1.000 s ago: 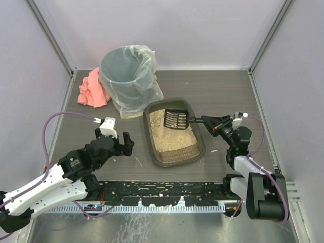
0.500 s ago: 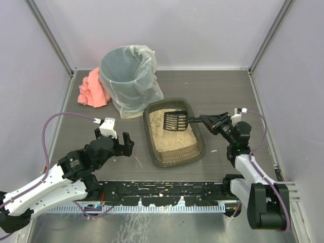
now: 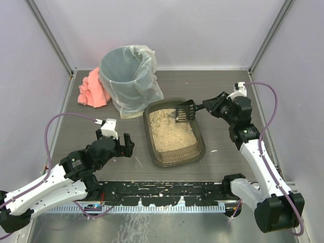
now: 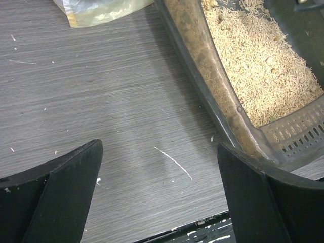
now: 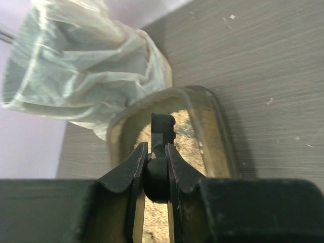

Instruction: Clean the litter box

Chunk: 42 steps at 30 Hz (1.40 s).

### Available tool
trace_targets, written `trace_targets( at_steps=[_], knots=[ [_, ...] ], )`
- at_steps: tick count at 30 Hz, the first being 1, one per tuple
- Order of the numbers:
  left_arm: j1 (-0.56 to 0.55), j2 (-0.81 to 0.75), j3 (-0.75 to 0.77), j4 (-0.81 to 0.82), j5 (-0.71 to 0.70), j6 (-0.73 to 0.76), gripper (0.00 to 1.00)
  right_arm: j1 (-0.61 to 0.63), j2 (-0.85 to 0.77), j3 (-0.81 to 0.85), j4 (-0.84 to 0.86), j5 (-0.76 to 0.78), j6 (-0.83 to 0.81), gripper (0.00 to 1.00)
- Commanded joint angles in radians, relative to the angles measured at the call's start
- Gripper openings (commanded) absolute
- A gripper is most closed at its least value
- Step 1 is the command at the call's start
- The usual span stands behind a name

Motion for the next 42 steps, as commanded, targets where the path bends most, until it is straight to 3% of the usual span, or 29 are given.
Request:
trace_targets(
  at_steps=[1, 11, 17, 35, 42],
  knots=[
    [-0.001, -0.018, -0.002, 0.047, -0.009, 0.003, 0.97, 0.079, 0.079, 0.12, -0.15, 0.145, -0.16, 0.01],
    [0.0, -0.016, -0.009, 0.05, 0.002, 0.0, 0.98, 0.351, 0.241, 0.316, -0.243, 0.5, -0.293, 0.01],
    [0.0, -0.024, -0.012, 0.042, 0.003, -0.006, 0.98, 0.411, 0.363, 0.391, -0.257, 0.62, -0.337, 0.01],
    [-0.001, -0.021, -0.017, 0.032, -0.004, -0.005, 0.99, 0.414, 0.528, 0.47, -0.301, 0.324, -0.293, 0.01],
    [-0.001, -0.018, -0.014, 0.031, -0.004, -0.003, 0.99, 0.412, 0.54, 0.428, -0.27, 0.324, -0.255, 0.01]
  ],
)
